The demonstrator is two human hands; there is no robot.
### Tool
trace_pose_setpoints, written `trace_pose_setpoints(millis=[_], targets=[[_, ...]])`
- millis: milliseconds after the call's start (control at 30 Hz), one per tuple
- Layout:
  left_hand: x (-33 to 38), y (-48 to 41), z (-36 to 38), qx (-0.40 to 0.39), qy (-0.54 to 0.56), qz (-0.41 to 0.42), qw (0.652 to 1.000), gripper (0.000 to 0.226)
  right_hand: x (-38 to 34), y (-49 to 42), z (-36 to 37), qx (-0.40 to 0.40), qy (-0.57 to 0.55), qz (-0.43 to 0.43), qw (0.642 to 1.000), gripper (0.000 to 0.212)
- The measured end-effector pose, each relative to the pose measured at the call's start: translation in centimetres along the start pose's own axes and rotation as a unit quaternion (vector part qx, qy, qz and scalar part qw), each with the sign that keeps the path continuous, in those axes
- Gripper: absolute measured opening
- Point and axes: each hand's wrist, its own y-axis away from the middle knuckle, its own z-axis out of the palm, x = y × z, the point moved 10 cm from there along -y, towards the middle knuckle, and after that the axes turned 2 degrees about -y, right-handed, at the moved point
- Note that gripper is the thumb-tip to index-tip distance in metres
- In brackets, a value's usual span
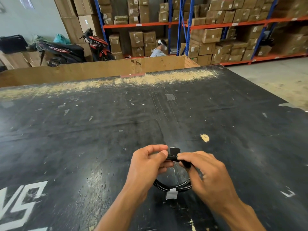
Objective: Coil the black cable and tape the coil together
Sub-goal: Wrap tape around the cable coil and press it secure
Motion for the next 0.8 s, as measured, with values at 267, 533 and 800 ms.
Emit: trace_pose_setpoints(millis=[267,533,800], targets=[[1.0,0.4,0.6,-0.03,-0.076,0.055,0.995,0.021,1.5,-0.8,0.1,-0.02,-0.111,0.122,0.986,0.013],[2.0,0.9,0.4,-0.013,-0.082,0.11,0.99,0.025,4.0,-0.5,1.2,-0.032,-0.258,0.299,0.918,0.017],[2.8,1.6,0.4,0.009,-0.066,0.147,0.987,0.025,4.2,-0.1,1.2,0.011,-0.302,0.353,0.885,0.017]])
